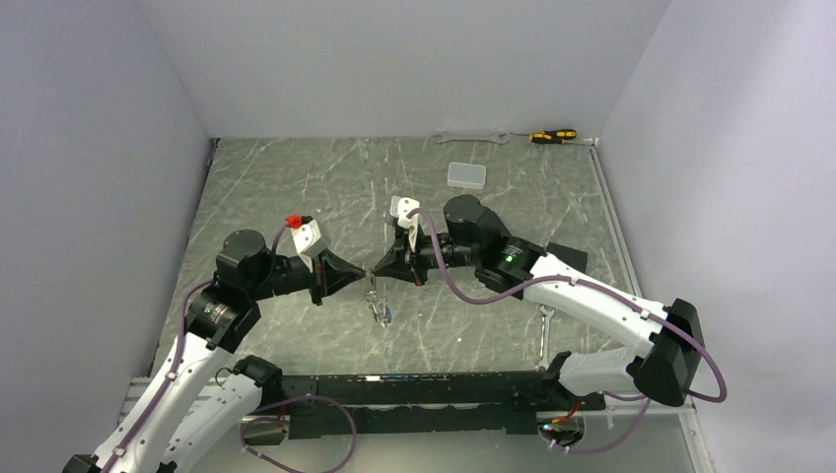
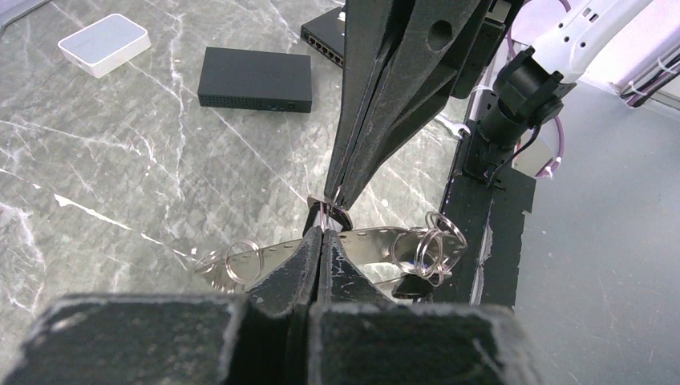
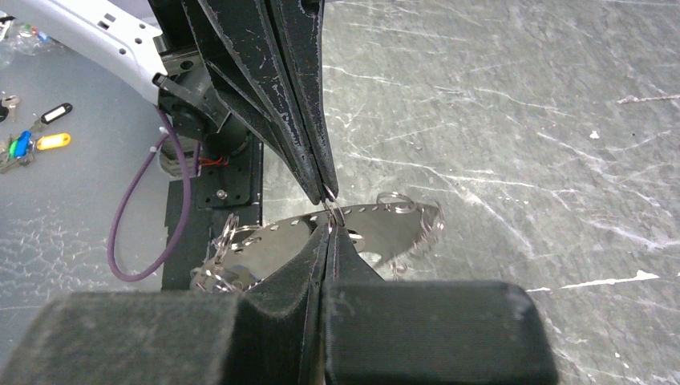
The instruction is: Put the keys on the keyring
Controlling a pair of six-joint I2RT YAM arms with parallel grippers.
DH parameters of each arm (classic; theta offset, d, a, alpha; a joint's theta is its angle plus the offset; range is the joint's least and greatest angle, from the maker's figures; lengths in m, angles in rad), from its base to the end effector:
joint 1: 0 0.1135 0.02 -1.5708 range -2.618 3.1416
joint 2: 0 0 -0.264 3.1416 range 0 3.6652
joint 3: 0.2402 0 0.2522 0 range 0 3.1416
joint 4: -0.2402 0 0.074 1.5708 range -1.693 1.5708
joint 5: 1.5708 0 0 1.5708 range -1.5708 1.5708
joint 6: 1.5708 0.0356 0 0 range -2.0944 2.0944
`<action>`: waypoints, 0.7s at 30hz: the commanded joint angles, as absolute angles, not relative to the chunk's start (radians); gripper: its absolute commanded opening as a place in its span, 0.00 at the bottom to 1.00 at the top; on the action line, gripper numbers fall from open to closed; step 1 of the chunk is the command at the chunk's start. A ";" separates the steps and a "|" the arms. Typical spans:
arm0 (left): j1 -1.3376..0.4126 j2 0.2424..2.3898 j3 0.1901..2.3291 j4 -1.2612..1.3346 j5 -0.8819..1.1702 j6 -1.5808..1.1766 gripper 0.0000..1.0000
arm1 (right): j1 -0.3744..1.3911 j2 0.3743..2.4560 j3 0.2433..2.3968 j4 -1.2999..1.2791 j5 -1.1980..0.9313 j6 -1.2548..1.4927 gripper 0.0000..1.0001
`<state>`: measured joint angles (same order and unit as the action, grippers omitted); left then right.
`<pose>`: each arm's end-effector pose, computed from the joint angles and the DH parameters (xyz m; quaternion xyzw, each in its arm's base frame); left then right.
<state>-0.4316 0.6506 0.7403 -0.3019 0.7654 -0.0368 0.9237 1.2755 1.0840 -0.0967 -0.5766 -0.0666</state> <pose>0.1223 -0.0835 0.3341 0.3716 0.6617 -0.4178 0.4995 0.1621 0.2468 0.3488 -0.5147 0.5952 0.4456 0.4270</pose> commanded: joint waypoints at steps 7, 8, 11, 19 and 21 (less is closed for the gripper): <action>-0.430 0.633 0.744 -0.243 0.802 -0.021 0.00 | 0.927 1.275 1.150 -0.031 -0.578 -0.047 0.00; -0.430 0.633 0.743 -0.241 0.803 -0.023 0.00 | 0.927 1.276 1.152 -0.030 -0.578 -0.046 0.00; -0.430 0.634 0.744 -0.242 0.807 -0.023 0.00 | 0.928 1.280 1.156 -0.032 -0.573 -0.046 0.00; -0.430 0.636 0.744 -0.239 0.804 -0.025 0.00 | 0.933 1.293 1.162 -0.036 -0.580 -0.048 0.00; -0.429 0.638 0.745 -0.241 0.801 -0.023 0.00 | 0.936 1.291 1.161 -0.037 -0.587 -0.052 0.00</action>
